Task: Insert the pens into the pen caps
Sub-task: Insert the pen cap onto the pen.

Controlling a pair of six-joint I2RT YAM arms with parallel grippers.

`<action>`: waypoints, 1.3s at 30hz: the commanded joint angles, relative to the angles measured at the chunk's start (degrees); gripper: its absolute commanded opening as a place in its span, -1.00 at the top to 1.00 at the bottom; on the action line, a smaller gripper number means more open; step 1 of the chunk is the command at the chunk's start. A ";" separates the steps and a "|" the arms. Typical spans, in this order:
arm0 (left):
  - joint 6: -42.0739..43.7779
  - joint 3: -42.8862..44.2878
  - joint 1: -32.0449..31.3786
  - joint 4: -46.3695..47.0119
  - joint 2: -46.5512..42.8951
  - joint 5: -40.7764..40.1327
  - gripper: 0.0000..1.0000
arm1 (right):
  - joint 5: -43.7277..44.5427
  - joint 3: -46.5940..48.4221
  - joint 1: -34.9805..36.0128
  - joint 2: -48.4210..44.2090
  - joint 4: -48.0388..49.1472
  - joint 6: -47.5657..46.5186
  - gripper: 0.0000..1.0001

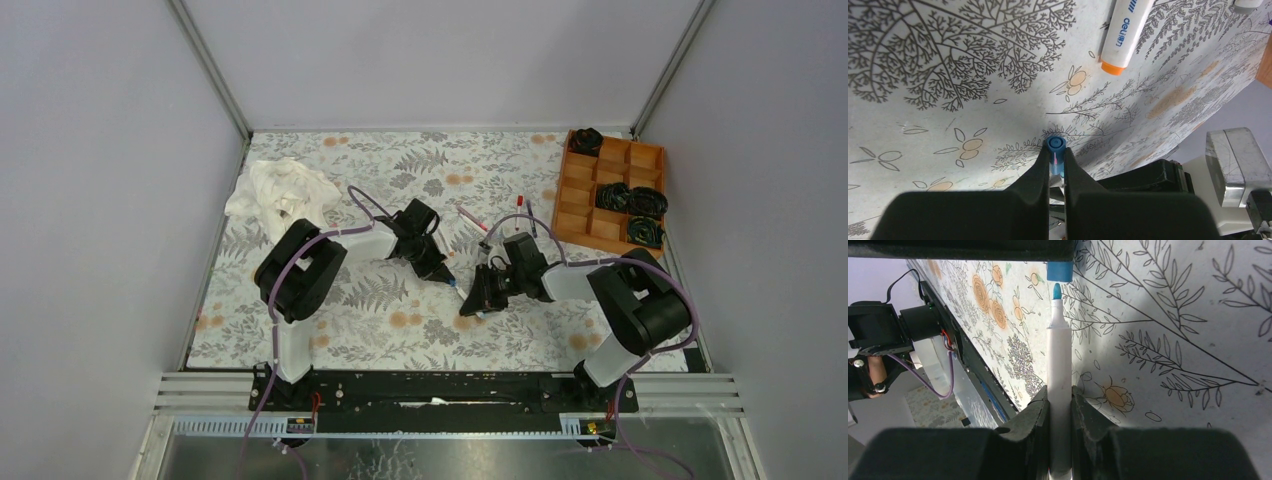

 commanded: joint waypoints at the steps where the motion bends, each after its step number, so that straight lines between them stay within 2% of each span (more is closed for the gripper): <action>1: 1.02 -3.61 0.15 -4.88 3.45 -5.17 0.93 | -0.05 1.10 0.96 0.76 -0.23 -0.54 1.00; 15: 0.75 -4.47 0.20 -4.43 2.82 -4.78 0.93 | 2.74 2.59 0.99 2.96 -2.49 0.07 1.00; 24: -0.41 -5.12 0.58 -4.13 2.08 -5.22 0.93 | 4.53 2.24 1.02 0.86 -4.83 -0.04 1.00; 39: -1.71 -7.88 0.92 -0.12 0.33 -2.88 0.93 | 4.54 3.58 0.95 2.41 -5.80 -0.01 1.00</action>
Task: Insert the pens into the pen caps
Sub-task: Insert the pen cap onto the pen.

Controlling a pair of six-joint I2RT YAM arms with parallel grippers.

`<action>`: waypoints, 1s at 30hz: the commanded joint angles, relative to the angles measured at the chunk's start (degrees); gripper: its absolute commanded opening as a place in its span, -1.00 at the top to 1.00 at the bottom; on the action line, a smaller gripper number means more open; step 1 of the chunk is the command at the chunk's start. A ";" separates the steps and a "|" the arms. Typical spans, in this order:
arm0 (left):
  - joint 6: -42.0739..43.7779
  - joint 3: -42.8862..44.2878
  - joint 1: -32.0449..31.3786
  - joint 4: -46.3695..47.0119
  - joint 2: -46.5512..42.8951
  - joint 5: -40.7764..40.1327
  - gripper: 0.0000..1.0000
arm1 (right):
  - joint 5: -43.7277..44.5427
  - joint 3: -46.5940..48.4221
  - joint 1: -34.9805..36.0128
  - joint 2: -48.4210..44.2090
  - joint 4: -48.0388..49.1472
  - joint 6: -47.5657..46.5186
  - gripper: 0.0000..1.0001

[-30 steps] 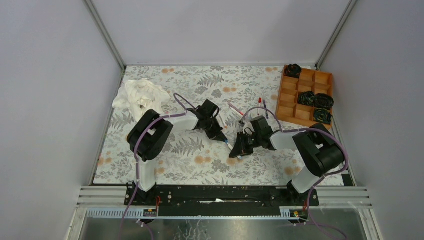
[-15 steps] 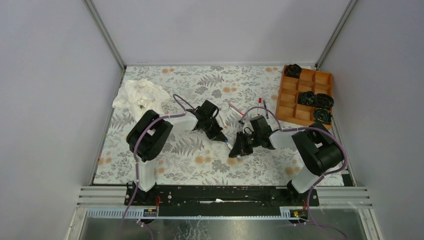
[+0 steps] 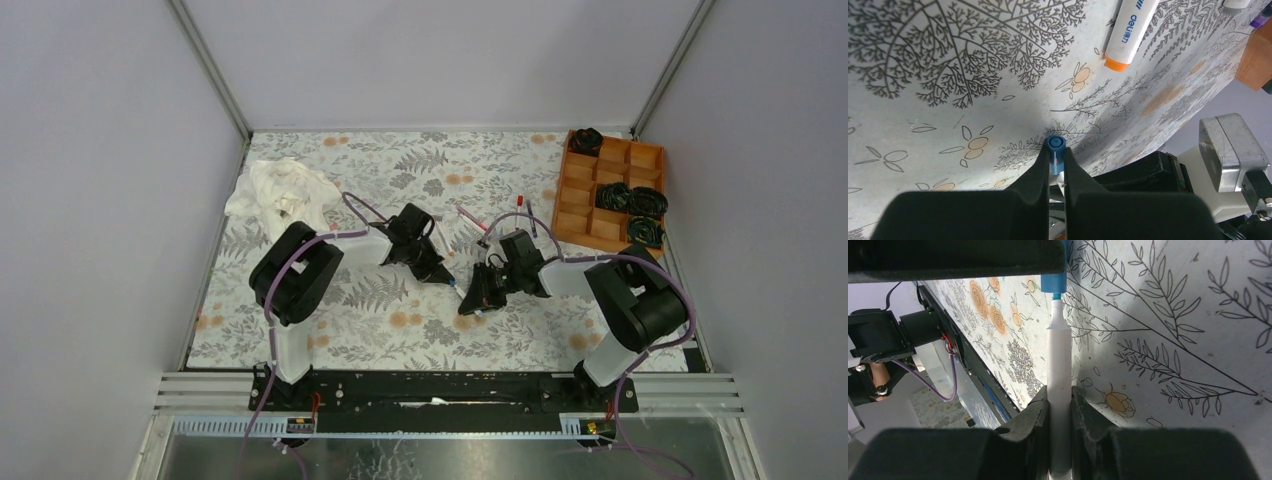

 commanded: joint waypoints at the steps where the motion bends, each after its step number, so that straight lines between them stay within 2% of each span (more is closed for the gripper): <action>1: 1.09 -3.21 0.48 -6.03 2.09 -3.68 0.93 | 3.61 1.09 0.45 1.14 -2.50 -0.67 1.00; 22: -0.73 -4.97 -2.64 -2.44 -0.19 -1.33 0.94 | 3.84 3.70 0.45 4.17 -1.04 -1.72 1.00; 30: -2.28 -4.73 -2.51 -1.17 2.01 0.12 0.93 | 1.12 4.65 0.47 5.02 -1.24 -2.47 1.00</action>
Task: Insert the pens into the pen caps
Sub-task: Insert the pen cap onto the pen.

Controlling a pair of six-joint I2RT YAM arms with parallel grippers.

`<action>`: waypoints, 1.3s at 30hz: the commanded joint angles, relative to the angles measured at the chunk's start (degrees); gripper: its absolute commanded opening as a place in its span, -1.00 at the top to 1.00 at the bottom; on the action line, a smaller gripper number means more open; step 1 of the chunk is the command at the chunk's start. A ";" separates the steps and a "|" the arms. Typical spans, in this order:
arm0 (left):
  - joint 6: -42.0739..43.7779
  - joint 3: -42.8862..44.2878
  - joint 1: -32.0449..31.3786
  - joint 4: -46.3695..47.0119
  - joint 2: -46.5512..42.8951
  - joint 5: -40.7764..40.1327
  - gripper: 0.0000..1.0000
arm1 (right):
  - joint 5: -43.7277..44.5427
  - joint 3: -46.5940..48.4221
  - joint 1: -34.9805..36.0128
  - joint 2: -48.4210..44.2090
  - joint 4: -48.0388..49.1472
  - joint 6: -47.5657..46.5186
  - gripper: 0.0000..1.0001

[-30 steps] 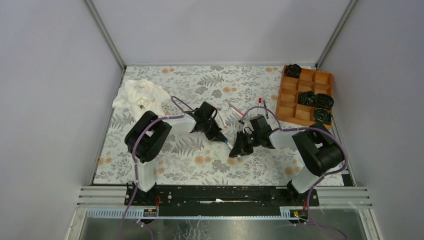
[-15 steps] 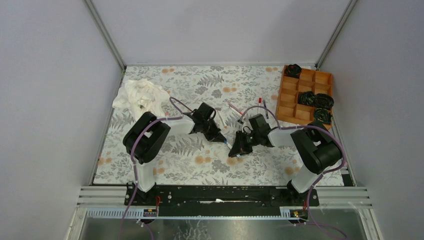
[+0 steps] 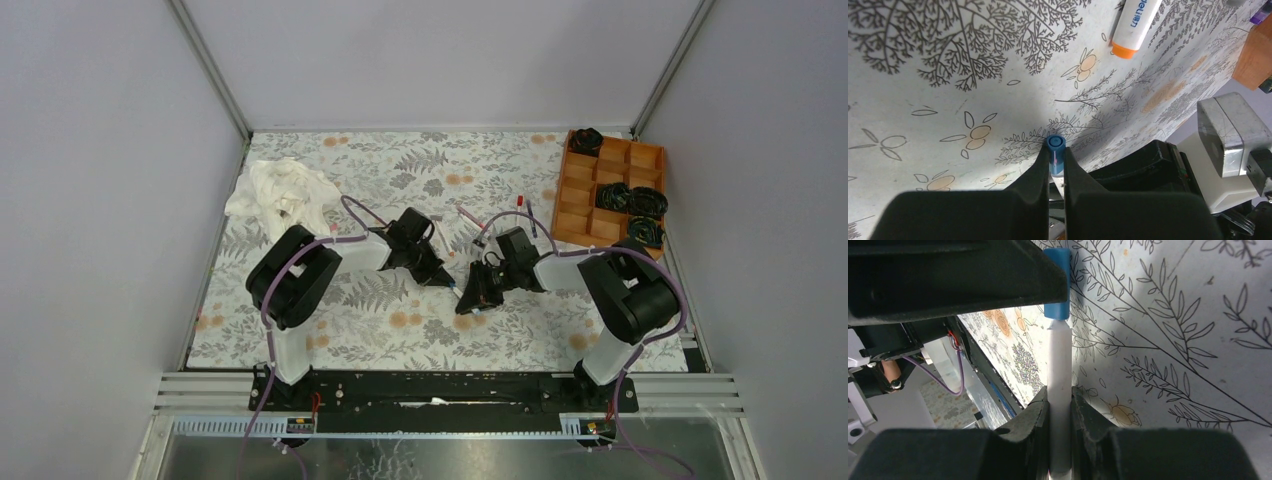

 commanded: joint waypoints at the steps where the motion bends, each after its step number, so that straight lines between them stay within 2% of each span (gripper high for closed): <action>1: -0.63 -1.76 -1.32 -3.51 4.08 0.84 0.93 | 2.88 2.03 0.40 2.29 -0.17 -2.71 1.00; 8: -1.78 -3.96 -0.46 -1.98 2.25 1.61 0.93 | 7.12 2.62 0.50 2.28 -2.71 -3.84 1.00; 15: -4.74 -9.51 -0.18 6.81 0.26 6.44 0.92 | 7.94 3.10 0.42 3.77 -2.60 -6.57 1.00; 25: -2.66 -9.39 -0.21 6.33 -1.37 7.00 0.89 | 6.29 2.86 0.45 2.79 0.58 -11.72 1.00; 28: -2.89 -9.71 -0.25 7.02 -2.12 6.98 0.83 | 7.33 2.13 0.50 0.98 1.53 -12.00 1.00; 39: -4.12 -10.32 0.14 7.19 -1.66 6.45 0.66 | 8.84 3.88 0.39 2.41 -2.93 -11.14 1.00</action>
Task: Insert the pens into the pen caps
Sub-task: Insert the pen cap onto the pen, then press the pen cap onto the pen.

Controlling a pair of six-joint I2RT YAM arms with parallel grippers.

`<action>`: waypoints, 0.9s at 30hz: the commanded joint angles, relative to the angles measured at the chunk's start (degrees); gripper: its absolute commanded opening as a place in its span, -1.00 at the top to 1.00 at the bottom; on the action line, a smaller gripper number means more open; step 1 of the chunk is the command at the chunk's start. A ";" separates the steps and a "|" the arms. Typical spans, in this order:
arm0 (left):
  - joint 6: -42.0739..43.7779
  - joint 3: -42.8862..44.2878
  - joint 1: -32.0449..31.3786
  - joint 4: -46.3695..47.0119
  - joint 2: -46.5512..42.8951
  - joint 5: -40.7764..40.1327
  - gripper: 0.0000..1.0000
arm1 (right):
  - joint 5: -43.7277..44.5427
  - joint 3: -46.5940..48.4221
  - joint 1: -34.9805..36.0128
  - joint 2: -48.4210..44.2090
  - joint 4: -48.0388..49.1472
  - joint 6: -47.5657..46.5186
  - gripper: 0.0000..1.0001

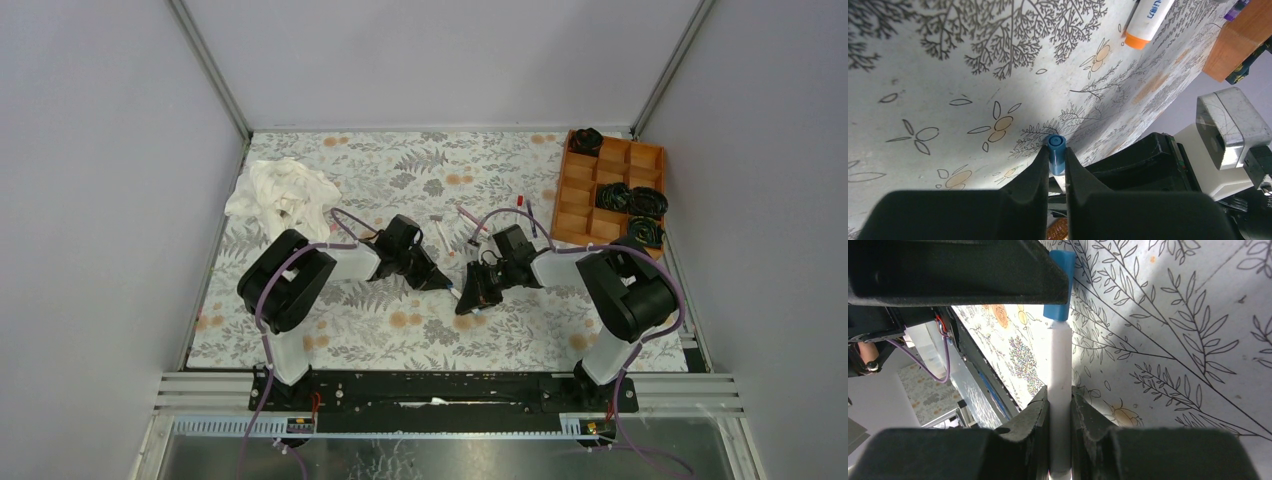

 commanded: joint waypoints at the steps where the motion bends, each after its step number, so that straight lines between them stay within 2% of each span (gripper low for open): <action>1: 0.74 -1.73 -1.21 -4.55 1.43 2.89 0.64 | 10.10 1.58 0.20 1.40 0.72 -4.41 1.00; 21: 0.87 -4.59 -0.41 -3.49 0.17 2.11 0.46 | 11.62 2.74 0.25 4.01 -1.66 -7.57 1.00; 27: 2.35 -3.67 0.32 -4.87 -1.00 1.20 0.33 | 11.78 3.16 0.21 5.02 -2.39 -7.84 1.00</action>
